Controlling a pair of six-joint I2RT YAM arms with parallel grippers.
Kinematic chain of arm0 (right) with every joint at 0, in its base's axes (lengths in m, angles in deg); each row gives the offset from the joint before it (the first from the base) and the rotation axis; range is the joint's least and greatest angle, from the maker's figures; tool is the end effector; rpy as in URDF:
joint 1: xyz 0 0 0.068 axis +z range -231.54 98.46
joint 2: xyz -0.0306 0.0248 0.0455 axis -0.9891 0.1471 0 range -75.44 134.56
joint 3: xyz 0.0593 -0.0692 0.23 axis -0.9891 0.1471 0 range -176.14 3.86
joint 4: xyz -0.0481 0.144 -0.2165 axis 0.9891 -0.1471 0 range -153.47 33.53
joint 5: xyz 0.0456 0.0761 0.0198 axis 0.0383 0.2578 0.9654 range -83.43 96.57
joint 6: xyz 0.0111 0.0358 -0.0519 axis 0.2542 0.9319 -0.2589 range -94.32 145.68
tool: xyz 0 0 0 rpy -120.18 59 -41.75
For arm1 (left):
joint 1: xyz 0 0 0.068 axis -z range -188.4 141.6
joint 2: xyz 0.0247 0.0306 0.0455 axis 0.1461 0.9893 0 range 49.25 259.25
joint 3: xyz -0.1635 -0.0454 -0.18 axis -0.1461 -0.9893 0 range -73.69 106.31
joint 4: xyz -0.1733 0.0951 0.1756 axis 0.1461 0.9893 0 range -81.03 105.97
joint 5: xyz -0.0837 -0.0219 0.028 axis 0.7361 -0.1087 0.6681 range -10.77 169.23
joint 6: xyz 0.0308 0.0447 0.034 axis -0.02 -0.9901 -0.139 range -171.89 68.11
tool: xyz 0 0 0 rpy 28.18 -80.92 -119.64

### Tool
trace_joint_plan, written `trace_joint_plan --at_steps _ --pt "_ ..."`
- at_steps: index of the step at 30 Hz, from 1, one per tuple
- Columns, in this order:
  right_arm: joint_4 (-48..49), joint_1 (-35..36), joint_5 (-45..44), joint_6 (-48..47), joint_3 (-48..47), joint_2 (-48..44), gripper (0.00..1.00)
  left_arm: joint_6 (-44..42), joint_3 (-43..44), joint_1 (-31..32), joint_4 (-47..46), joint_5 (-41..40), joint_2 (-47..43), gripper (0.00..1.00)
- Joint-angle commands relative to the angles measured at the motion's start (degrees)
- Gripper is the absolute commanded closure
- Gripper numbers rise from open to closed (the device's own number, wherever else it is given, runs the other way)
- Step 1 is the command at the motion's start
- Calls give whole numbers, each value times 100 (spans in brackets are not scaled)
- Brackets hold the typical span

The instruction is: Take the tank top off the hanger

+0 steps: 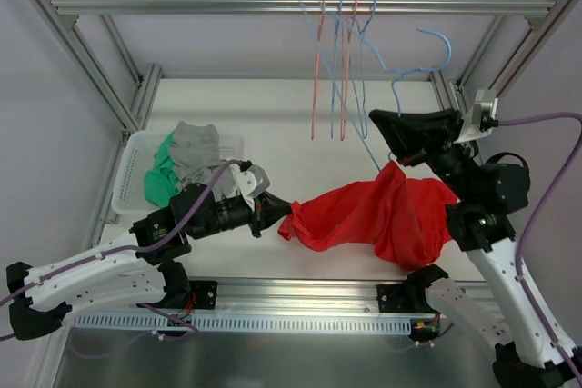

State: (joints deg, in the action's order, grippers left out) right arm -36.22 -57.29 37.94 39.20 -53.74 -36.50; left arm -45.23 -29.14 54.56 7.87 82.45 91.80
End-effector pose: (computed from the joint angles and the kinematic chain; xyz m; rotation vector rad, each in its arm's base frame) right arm 0.1186 0.0816 0.4722 -0.6079 0.8425 0.8447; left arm 0.0948 -0.1921 0.3496 0.7985 1.3915 -1.0034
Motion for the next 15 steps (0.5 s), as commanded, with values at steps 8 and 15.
trace_joint_plan --at_steps 8,15 --pt "3875 71 -3311 -1940 1724 -815 100 1301 -1316 -3 -417 -1489 -325 100" --pt "-3358 71 -3795 -2477 -300 -2171 100 1172 -1494 -3 -206 -1852 -571 100"
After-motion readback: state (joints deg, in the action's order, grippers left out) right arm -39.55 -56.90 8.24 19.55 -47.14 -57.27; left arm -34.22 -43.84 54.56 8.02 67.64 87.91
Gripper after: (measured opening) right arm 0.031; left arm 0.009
